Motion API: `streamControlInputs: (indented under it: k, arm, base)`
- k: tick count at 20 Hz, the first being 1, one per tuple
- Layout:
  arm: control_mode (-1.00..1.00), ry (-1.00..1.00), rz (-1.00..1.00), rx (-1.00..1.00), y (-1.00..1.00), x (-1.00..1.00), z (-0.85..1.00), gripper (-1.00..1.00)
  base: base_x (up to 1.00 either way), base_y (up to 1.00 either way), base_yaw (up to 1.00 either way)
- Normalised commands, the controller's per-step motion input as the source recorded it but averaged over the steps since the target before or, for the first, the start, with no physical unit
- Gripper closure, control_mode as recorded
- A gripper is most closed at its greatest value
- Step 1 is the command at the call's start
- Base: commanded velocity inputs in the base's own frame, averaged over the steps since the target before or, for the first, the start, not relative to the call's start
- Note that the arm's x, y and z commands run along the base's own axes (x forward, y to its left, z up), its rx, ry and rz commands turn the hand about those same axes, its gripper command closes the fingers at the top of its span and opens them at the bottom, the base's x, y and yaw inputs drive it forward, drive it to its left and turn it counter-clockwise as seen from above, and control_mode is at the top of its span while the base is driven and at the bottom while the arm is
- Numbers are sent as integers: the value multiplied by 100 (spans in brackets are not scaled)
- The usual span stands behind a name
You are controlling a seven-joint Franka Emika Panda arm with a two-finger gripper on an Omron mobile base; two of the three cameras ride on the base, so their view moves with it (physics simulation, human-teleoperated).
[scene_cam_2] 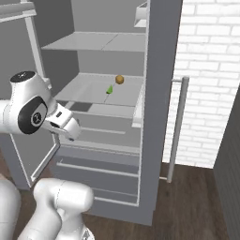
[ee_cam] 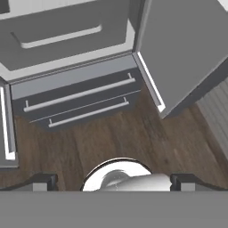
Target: Grab a lemon wedge from the fridge and one ice cube from the ice bowl, and put them in the glass of lemonade.
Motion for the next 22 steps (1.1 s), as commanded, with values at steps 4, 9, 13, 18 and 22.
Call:
streamControlInputs:
  k: [4,9,13,18,22]
  arm:
    - [100,0,0,0,0,0,0,-100]
    - [100,0,0,0,0,0,0,-100]
    - [100,0,0,0,0,0,0,-100]
    - [100,0,0,0,0,0,0,-100]
    - [100,0,0,0,0,0,0,-100]
  base:
    - [77,3,0]
    - [60,0,0]
    - [54,0,0]
    - [58,2,0]
    - [59,2,0]
